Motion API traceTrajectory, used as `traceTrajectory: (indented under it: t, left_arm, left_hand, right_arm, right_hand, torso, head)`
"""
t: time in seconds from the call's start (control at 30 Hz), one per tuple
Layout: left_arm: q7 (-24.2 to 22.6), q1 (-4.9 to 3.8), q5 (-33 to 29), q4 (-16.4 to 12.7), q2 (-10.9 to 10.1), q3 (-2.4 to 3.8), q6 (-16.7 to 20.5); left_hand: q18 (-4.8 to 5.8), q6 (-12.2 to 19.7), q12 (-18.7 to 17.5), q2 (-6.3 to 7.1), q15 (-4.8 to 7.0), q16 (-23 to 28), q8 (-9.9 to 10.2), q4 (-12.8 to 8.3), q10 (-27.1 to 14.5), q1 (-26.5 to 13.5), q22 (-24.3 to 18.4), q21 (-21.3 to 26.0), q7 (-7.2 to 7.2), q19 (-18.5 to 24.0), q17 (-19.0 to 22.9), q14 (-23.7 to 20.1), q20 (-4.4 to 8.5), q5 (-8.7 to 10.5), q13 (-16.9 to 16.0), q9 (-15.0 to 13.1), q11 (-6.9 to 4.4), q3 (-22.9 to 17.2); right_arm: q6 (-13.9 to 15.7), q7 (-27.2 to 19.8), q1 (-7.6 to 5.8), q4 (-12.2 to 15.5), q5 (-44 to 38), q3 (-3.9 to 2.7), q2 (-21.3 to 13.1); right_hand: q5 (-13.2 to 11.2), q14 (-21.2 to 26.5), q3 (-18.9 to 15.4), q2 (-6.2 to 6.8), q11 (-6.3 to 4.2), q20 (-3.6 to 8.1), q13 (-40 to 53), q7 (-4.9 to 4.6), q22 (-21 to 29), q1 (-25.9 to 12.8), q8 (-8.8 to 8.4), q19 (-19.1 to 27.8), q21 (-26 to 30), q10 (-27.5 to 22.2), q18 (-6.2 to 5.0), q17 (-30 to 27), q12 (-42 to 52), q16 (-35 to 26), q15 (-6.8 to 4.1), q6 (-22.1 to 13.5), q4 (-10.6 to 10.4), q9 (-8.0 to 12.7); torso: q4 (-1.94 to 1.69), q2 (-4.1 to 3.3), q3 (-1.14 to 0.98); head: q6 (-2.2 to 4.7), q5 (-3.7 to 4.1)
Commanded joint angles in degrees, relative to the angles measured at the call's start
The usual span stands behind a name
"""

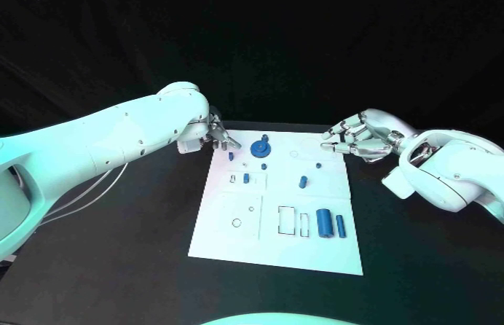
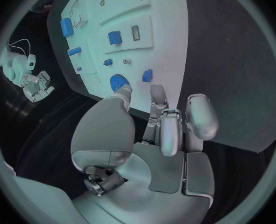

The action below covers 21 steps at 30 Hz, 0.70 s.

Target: Assemble the parts on the task board

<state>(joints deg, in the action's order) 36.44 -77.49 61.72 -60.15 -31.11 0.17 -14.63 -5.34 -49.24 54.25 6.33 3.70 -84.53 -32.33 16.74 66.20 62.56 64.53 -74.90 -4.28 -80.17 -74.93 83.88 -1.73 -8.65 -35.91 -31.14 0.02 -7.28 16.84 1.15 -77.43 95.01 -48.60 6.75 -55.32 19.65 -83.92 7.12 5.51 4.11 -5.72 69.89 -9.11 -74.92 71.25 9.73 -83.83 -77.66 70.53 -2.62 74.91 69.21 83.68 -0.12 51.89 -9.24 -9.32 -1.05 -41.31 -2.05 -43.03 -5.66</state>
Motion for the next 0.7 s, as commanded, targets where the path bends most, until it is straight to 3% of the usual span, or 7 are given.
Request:
traceTrajectory:
  t: [0.03,0.3,0.7]
  left_arm:
    - [-0.4,0.23,0.6,0.6,0.3,-0.09,-1.8]
    - [-0.5,0.81,0.2,1.8,0.8,-0.32,-2.1]
    - [-0.5,0.97,-2.2,1.9,0.9,-0.35,-2.0]
  left_hand:
    - [0.25,-0.4,0.2,-0.56,-0.12,-0.2,-0.3,0.0,0.4,0.0,0.1,-0.1,-0.05,-0.3,-9.3,4.3,-0.07,0.04,-0.1,0.0,0.05,0.3]
    - [0.27,-0.6,0.5,-0.89,-0.05,-0.2,-0.5,-0.1,0.5,0.2,0.3,-0.3,0.03,-0.4,-9.4,4.3,-0.02,-0.01,-0.2,0.0,-0.03,0.5]
    - [0.33,-0.7,0.7,-1.45,0.01,-0.3,-0.7,0.0,0.6,0.5,0.6,-0.5,0.10,-0.5,-9.4,4.4,0.04,-0.04,-0.3,0.1,-0.10,0.7]
  right_arm:
    - [0.0,-0.3,0.03,0.1,-0.2,-0.01,0.0]
    - [0.0,-0.3,0.03,0.1,-0.2,-0.01,0.0]
    - [-0.1,-0.3,0.05,0.0,-0.2,-0.01,0.1]
  right_hand:
    - [0.3,-3.9,-0.3,-0.25,-0.03,0.31,-0.1,0.17,-3.6,-0.3,0.38,-0.2,0.4,0.0,-0.68,7.0,0.1,-0.1,-0.34,-0.4,0.1,0.1]
    - [0.4,-3.9,-0.2,-0.36,-0.04,0.33,0.0,0.17,-3.7,-0.3,0.41,-0.3,0.3,0.1,-0.66,7.1,0.2,-0.1,-0.35,-0.4,0.0,0.1]
    - [0.5,-3.9,-0.2,-0.42,-0.04,0.33,0.0,0.18,-3.7,-0.2,0.44,-0.3,0.3,0.1,-0.66,7.1,0.2,-0.1,-0.36,-0.4,0.0,0.1]
  torso:
    - [-0.06,0.01,0.03]
    - [-0.10,0.02,0.04]
    - [-0.14,0.10,-0.02]
  head:
    - [-0.17,0.27]
    - [-0.22,0.41]
    - [-0.57,0.15]
